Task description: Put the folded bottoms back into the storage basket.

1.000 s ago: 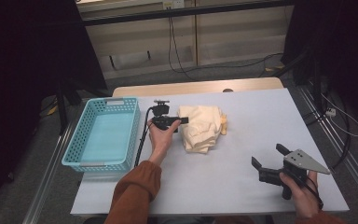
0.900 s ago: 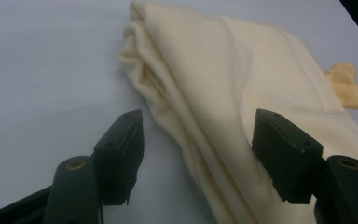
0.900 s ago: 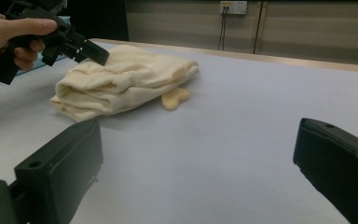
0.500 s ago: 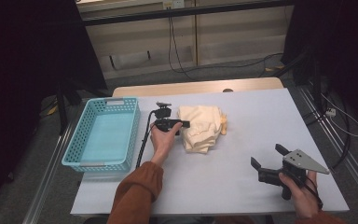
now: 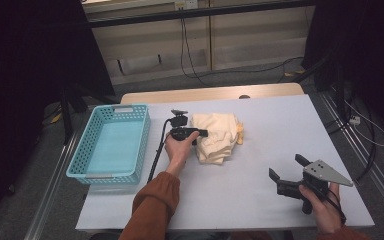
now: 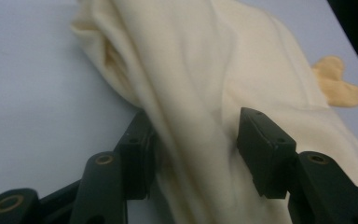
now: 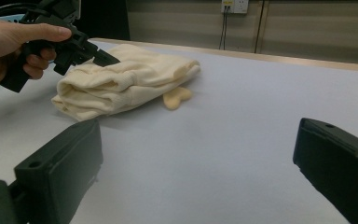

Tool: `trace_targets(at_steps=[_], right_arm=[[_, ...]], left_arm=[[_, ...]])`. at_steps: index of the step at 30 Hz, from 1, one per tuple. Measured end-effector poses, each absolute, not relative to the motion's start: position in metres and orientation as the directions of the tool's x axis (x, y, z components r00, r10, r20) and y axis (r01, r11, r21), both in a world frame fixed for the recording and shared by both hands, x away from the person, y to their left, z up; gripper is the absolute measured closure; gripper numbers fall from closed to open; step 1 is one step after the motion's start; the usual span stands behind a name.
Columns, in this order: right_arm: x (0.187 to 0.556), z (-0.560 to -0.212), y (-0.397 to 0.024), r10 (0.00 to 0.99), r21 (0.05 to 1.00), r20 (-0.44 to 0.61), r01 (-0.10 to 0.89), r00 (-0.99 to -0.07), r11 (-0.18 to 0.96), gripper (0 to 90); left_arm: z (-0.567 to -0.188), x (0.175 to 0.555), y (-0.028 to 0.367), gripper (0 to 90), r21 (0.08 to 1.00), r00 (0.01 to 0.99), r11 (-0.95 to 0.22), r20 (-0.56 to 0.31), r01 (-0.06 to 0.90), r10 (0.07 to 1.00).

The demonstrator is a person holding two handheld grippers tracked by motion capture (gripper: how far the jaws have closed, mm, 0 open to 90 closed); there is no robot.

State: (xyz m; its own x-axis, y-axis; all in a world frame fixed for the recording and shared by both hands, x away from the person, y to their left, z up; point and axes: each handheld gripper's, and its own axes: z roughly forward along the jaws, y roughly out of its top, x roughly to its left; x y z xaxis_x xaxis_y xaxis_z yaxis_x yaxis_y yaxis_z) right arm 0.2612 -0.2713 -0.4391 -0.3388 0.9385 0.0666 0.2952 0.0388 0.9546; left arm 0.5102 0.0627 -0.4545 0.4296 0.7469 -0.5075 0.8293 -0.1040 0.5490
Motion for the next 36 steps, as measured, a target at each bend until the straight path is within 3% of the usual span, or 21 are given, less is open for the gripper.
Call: trace_targets(at_steps=[11,36], right_arm=[[0.261,-0.439,-0.271,0.938,0.955,0.066,0.295,-0.340,0.040,1.5],[0.261,-0.439,-0.272,0.939,0.956,0.065,0.290,-0.338,0.039,1.6]], left_arm=[[-0.456,0.508,0.060,70.4,0.559,0.421,-0.072,-0.528,0.826,0.738],[-0.426,0.499,0.054,72.4,0.653,0.502,-0.041,-0.539,0.756,0.676]])
